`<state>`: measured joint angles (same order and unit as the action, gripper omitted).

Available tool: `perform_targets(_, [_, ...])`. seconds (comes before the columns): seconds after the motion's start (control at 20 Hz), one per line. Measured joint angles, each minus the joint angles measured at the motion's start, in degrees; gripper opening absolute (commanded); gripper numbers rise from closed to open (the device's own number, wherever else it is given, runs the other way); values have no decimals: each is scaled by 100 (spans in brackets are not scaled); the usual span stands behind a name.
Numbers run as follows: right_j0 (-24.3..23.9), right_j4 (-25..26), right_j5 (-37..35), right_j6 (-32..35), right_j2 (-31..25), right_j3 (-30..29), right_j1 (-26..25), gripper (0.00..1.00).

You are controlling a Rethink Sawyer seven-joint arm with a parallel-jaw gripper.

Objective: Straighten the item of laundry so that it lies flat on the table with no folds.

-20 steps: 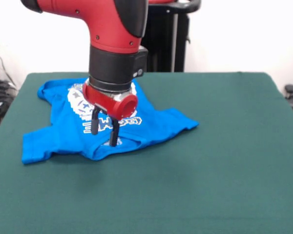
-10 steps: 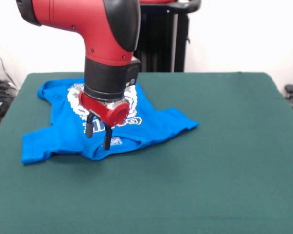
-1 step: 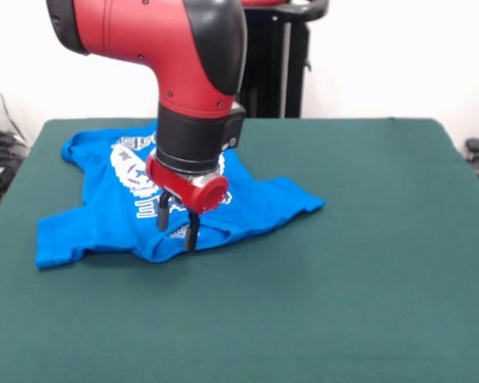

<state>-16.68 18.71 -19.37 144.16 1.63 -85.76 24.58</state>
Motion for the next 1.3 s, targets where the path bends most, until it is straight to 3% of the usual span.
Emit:
perform_targets(0.9, [32,-288,54,0,111,1,-85,100])
perform_targets(1.3, [314,-470,291,0,341,1,-316,100])
